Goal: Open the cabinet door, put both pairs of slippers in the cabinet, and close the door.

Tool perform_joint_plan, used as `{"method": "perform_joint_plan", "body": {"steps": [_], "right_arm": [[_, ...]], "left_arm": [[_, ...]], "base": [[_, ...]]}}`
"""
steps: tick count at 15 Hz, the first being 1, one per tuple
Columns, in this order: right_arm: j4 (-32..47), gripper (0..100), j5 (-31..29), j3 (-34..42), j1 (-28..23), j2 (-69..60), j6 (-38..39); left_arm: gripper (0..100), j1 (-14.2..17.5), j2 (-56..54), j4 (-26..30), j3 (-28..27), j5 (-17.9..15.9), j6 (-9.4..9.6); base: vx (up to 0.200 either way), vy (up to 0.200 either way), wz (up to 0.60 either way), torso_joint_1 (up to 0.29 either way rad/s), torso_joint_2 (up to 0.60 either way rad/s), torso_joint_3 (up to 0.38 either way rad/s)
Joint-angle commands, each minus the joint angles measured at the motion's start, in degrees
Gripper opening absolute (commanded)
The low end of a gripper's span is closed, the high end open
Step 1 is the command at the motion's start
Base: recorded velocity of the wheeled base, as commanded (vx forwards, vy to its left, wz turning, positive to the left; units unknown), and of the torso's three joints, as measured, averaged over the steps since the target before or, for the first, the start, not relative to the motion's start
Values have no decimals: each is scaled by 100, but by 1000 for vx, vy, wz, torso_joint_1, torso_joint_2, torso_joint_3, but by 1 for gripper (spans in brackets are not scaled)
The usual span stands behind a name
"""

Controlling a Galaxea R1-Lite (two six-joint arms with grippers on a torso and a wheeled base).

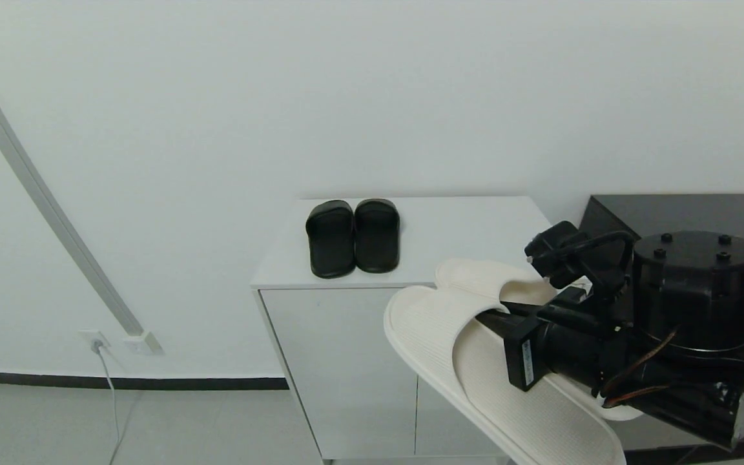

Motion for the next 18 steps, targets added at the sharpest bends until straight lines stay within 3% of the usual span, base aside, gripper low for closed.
{"method": "perform_joint_plan", "body": {"steps": [1,8,11,12,18], "right_arm": [[-11,0,49,60,3,-17,-14],[-11,0,93,130,-6,-8,-23],[-11,0,93,139,-6,-8,-23],[-11,0,93,157,-6,-8,-32],[-11,0,93,218,12,-26,-32]], "left_arm": [[0,1,-1,-3,1,1,0],[0,1,-1,-3,1,1,8],[0,-8,-1,-3,1,1,0],[100,-8,-1,6,1,1,8],[100,1,-1,-3,1,1,0]], "base": [[0,0,0,0,0,0],[0,0,0,0,0,0],[0,0,0,-142,317,188],[0,0,0,-198,476,286],[0,0,0,-222,548,316]]}}
